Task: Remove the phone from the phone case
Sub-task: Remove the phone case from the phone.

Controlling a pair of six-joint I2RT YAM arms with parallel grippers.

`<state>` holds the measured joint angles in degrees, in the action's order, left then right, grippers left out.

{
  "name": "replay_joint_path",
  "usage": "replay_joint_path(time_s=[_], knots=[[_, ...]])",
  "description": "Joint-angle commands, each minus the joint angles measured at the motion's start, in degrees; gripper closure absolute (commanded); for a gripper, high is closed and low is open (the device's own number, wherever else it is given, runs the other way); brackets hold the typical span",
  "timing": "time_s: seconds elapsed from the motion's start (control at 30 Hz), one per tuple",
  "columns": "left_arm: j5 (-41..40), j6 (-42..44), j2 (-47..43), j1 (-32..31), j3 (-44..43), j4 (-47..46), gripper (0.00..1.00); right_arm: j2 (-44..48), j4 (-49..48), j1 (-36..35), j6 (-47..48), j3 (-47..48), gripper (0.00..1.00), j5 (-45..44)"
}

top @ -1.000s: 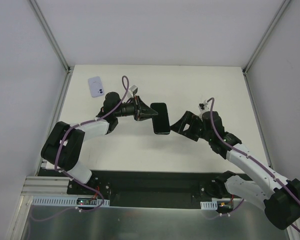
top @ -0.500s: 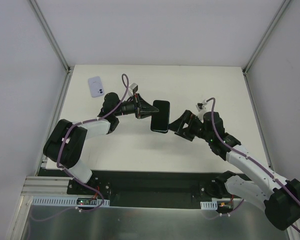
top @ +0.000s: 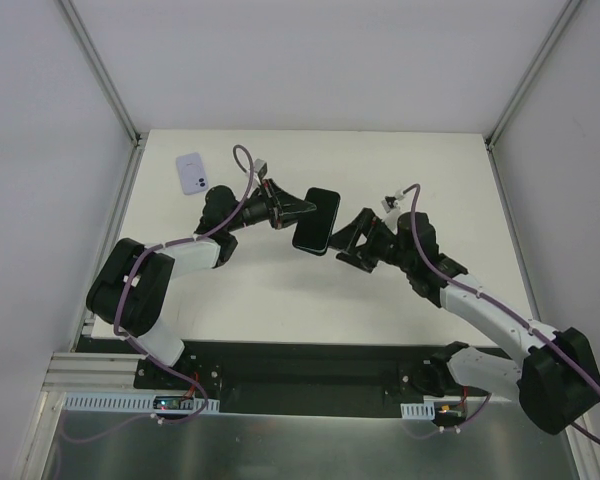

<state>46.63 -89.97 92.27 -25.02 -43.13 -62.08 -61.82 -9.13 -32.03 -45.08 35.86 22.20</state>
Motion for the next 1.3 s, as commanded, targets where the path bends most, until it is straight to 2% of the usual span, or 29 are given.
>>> replay_joint_path(time_s=[0.0,0.1,0.23,0.37,0.47,0.5,0.57,0.67,0.77,0.87,1.03,1.1,1.13,1.23,1.27], knots=[[5.05,-5.39,-1.92,-4.25,0.68,-10.51,1.00,-4.35,-23.16,-1.02,-6.06,3.87,0.12,-0.23],[4.96,-5.82,-2.09,-4.17,1.30,-11.56,1.00,-6.90,-34.94,-0.93,-10.98,2.20,0.15,1.27],[4.70,-6.27,-2.09,-4.25,1.65,-12.62,1.00,-11.12,-43.78,-0.93,-15.74,1.15,0.22,1.89],[3.99,-6.18,-2.97,-4.25,2.96,-12.62,1.00,-9.90,-43.88,-0.93,-15.39,-1.22,0.30,-2.66],[3.20,-5.39,-3.85,-4.34,4.28,-11.57,1.00,-6.13,-33.54,-0.93,-11.27,-0.44,0.37,-6.97],[2.85,-5.04,-4.03,-4.43,4.46,-11.39,1.00,-5.25,-27.15,-0.93,-9.08,0.69,0.39,-8.12],[2.68,-4.60,-4.29,-4.95,4.55,-11.04,1.00,-3.57,-25.42,-0.75,-8.71,0.79,0.40,-10.32],[2.59,-2.76,-4.64,-6.27,3.85,-10.08,1.00,-4.44,-25.59,-0.49,-8.80,3.07,0.41,-8.93],[1.97,-1.08,-4.12,-7.85,3.23,-8.32,1.00,-7.51,-28.74,-0.14,-12.21,4.75,0.41,-6.30],[1.53,-1.61,-2.54,-8.65,3.93,-9.45,1.00,-10.86,-39.53,0.39,-16.60,4.92,0.43,-4.36],[0.92,-3.36,-0.69,-9.00,6.04,-13.14,1.00,-14.28,-46.15,0.92,-19.78,7.12,0.48,-3.21],[0.66,-3.63,-0.51,-9.09,6.48,-13.76,1.00,-14.82,-47.91,0.83,-20.22,8.61,0.58,-2.86],[0.74,-3.72,-0.34,-9.09,6.83,-14.20,1.00,-14.99,-47.92,0.92,-20.05,8.96,0.72,-2.51],[0.83,-3.46,-0.51,-9.09,7.01,-14.38,1.00,-14.73,-47.48,1.35,-19.61,9.14,0.98,-2.07],[0.92,-3.02,-0.69,-9.09,7.01,-14.12,1.00,-14.38,-46.26,1.36,-19.43,8.62,0.99,-2.07]])
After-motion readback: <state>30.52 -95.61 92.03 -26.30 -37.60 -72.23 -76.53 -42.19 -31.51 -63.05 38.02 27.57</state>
